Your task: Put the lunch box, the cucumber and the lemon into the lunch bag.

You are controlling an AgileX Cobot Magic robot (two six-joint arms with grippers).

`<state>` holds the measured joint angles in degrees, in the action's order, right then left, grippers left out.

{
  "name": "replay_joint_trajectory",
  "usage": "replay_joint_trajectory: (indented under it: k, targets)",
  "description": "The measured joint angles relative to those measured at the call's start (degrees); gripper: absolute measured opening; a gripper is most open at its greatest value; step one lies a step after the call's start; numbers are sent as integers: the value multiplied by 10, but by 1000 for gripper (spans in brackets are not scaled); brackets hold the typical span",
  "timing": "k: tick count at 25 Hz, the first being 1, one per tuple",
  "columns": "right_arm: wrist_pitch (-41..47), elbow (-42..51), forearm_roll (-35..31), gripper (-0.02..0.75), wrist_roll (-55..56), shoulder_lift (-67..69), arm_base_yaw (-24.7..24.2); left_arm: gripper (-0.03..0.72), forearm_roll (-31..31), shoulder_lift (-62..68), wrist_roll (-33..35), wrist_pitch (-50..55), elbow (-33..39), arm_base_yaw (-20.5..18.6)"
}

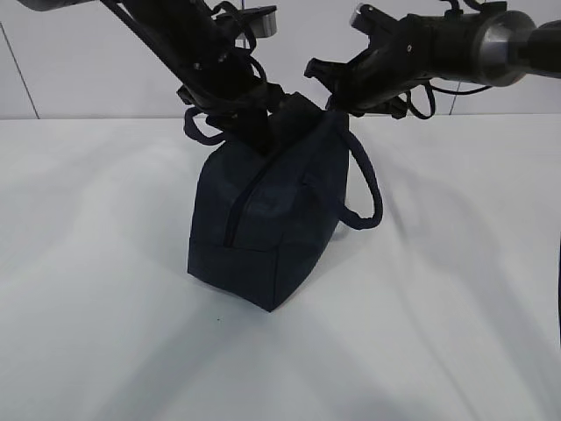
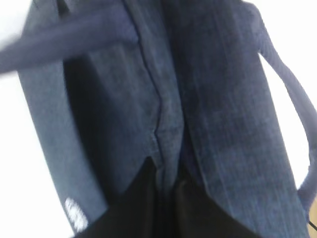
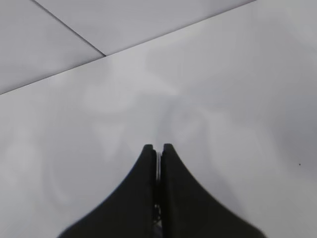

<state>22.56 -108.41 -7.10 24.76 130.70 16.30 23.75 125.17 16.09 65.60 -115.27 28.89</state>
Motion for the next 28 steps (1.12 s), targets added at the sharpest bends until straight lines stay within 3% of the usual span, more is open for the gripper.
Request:
replay_joint_trajectory:
  k: [6,8,12,17,23,24,28]
  targets:
    - [10,0,1,7,-14,-11,-2,351,-2,-1,-5,-10,-34,-17]
    - [14,0,-6,7,-18,-11,-2,395,8,-1,-5,-21,-41,-24]
    - [16,0,-20,7,-26,-11,-2,414,27,0,-5,-45,-43,-33]
    - [17,0,-23,7,-30,-11,-2,396,82,26,14,-58,-43,-33]
    - [23,0,-23,7,-33,-11,-2,362,98,53,25,-98,-43,-33]
    - [24,0,-24,7,-34,-11,-2,330,100,56,27,-102,-43,-33]
    - [27,0,-25,7,-38,-11,-2,55,100,57,29,-104,-43,-33]
